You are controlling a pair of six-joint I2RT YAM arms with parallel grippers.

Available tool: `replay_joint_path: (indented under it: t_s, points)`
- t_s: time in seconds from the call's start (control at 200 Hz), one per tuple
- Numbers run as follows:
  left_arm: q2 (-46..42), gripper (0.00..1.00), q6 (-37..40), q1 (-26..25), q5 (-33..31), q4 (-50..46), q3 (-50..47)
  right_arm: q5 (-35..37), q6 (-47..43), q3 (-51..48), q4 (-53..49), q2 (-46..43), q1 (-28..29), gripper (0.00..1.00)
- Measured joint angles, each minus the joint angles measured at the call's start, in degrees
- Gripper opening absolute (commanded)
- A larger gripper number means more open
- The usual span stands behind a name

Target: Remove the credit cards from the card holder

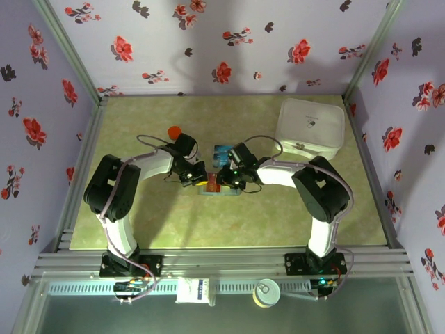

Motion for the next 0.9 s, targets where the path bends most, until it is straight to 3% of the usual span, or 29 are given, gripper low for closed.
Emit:
replay_joint_path:
  t_s: [0.9]
  points:
    - [0.0, 0.00, 0.0, 0.0, -0.1, 0.0, 0.0, -5.9, 7.4, -5.3, 13.6, 0.1, -2.1, 0.14]
